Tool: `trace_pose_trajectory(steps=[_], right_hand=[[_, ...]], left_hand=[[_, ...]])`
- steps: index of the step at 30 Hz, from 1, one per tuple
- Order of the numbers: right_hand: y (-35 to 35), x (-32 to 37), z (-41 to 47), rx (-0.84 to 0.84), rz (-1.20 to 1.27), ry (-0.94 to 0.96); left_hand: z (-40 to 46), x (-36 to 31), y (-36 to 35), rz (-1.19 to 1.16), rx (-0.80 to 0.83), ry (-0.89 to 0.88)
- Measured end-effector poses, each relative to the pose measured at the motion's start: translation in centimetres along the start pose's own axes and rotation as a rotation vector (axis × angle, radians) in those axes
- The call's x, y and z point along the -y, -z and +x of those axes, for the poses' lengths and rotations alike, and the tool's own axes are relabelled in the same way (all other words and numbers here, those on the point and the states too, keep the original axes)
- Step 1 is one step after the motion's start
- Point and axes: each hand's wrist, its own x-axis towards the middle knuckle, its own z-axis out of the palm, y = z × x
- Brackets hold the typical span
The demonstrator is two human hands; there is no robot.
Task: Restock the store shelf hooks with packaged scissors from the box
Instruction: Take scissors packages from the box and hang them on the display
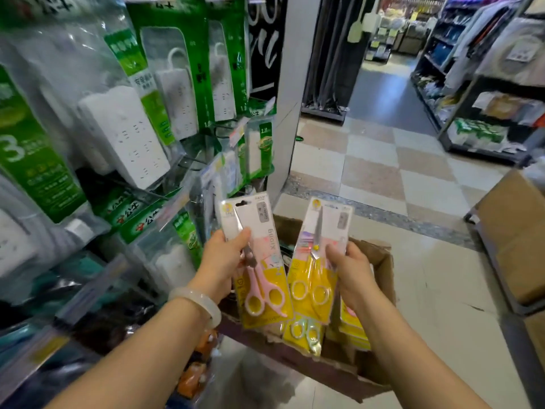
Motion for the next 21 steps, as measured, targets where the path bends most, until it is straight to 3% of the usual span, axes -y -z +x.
trace_pose_trajectory(steps=[6,11,18,21], right_hand=[[-4.2,3.9,-1.2,0.318,0.008,0.058],[-8.3,4.1,-4.6,0.575,-0.192,0.144],[-13.8,2.0,-12.9,0.879,-0.244,0.368],[-16.3,0.4,-17.3,1.027,-0.255,0.361]], left_hand=[[-2.1,-2.4,2.5,-0.085,-0.145,-0.026],[-7.1,-2.9,5.6,-0.086,-0.29,-0.098],[-16.7,-1.1,11.4,-0.087,-0.686,-0.27],[-21.7,-0.5,14.0,-0.147,-0.829,-0.306]])
